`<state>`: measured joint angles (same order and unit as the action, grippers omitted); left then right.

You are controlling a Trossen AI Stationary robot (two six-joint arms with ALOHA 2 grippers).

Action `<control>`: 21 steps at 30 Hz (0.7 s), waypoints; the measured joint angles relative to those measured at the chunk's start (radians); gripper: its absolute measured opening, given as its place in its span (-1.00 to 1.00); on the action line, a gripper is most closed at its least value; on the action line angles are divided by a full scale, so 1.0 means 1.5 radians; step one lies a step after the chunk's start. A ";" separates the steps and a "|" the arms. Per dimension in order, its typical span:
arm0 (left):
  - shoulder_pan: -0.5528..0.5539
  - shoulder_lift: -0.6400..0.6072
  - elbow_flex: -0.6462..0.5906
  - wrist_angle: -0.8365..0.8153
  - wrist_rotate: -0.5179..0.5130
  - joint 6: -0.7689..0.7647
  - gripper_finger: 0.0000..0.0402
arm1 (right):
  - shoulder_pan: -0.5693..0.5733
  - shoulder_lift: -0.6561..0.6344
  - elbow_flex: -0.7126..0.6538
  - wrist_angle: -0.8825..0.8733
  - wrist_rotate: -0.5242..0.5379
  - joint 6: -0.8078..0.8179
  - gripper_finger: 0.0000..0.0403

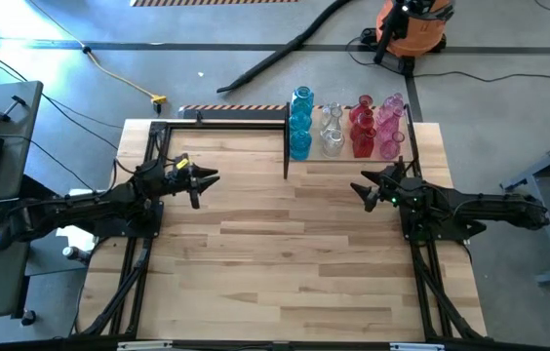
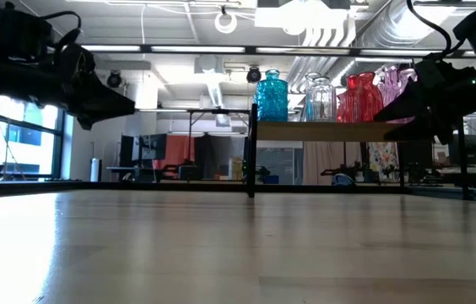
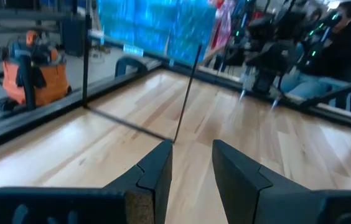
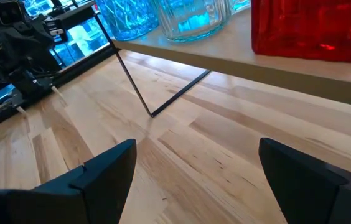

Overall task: Sort vases onto shelf
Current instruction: Return to Home Position

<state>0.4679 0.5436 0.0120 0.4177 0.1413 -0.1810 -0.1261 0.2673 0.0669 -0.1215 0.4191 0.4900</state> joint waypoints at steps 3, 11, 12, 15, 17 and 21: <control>0.000 -0.048 0.000 -0.012 0.000 0.000 -0.47 | 0.000 -0.011 0.000 0.000 0.000 0.000 0.60; 0.000 -0.189 0.000 -0.026 0.000 0.000 -0.47 | 0.003 -0.122 0.000 0.001 0.000 0.000 0.60; 0.000 -0.204 0.000 -0.026 0.000 0.000 -0.47 | 0.003 -0.132 0.000 0.001 0.000 0.000 0.60; -0.005 -0.244 0.000 -0.026 0.000 0.000 -0.47 | 0.003 -0.160 0.000 0.001 0.000 0.000 0.60; -0.013 -0.267 0.000 -0.026 0.001 0.000 -0.47 | 0.003 -0.178 0.000 0.003 0.000 0.000 0.60; -0.039 -0.299 0.000 -0.026 0.000 0.000 -0.47 | 0.003 -0.178 0.000 0.014 0.000 0.000 0.60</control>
<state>0.4091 0.0944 0.0120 0.3794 0.1417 -0.1810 -0.1219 0.0010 0.0669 -0.1007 0.4184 0.4900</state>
